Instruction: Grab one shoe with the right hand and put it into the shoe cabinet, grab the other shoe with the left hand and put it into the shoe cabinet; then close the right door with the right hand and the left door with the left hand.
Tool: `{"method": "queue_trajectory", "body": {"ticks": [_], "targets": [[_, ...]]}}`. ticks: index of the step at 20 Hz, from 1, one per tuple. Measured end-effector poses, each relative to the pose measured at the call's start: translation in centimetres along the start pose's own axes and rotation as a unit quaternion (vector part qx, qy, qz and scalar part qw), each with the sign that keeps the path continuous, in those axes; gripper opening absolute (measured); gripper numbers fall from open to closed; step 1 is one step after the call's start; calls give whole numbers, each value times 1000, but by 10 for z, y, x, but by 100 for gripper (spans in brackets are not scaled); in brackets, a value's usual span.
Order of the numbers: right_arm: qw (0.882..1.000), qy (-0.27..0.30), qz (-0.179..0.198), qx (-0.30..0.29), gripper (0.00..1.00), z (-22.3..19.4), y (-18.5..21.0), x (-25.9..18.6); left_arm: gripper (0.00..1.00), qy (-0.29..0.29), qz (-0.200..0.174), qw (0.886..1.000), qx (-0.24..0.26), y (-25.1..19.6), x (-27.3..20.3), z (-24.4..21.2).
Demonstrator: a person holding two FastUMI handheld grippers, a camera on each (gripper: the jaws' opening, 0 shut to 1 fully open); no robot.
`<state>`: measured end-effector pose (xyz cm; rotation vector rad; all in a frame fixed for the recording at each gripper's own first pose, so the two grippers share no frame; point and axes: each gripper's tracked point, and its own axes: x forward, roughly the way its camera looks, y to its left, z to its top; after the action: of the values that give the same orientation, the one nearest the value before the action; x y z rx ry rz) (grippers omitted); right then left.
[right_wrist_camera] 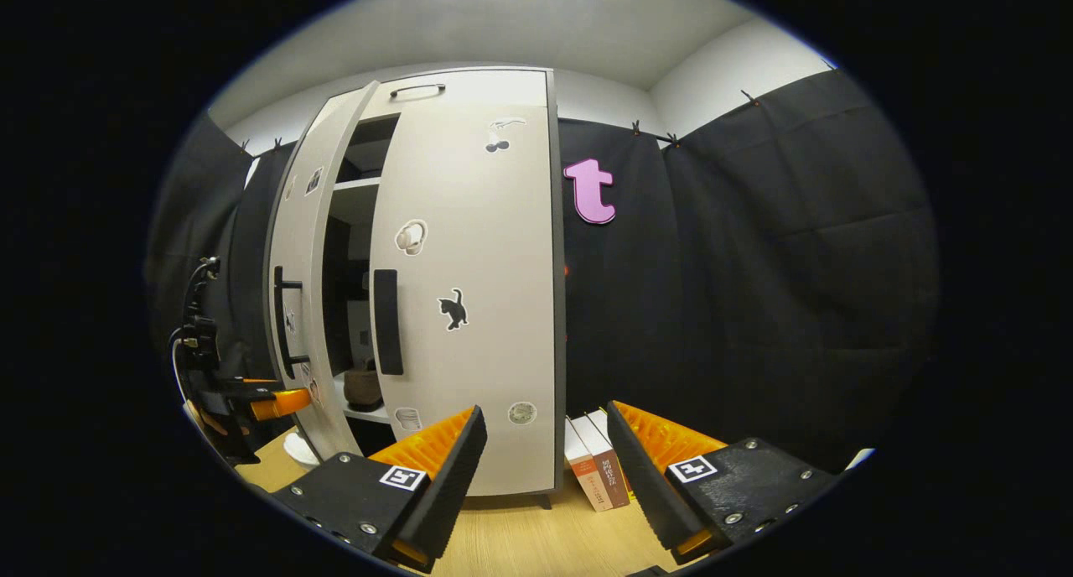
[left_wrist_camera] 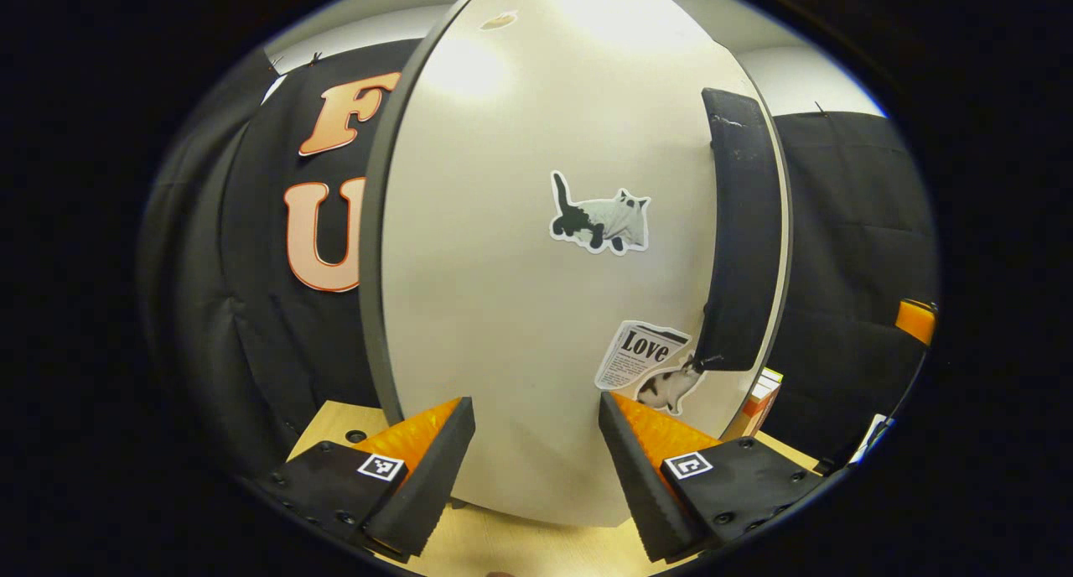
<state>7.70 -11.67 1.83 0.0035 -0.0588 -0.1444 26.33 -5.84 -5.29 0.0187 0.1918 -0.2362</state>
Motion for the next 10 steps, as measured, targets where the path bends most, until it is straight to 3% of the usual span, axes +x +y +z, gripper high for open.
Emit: {"method": "queue_trajectory", "body": {"ticks": [10], "targets": [[1000,15,8,-7,90,-11,0,24,97,-1,23,1000,6,-4,5,4]]}}
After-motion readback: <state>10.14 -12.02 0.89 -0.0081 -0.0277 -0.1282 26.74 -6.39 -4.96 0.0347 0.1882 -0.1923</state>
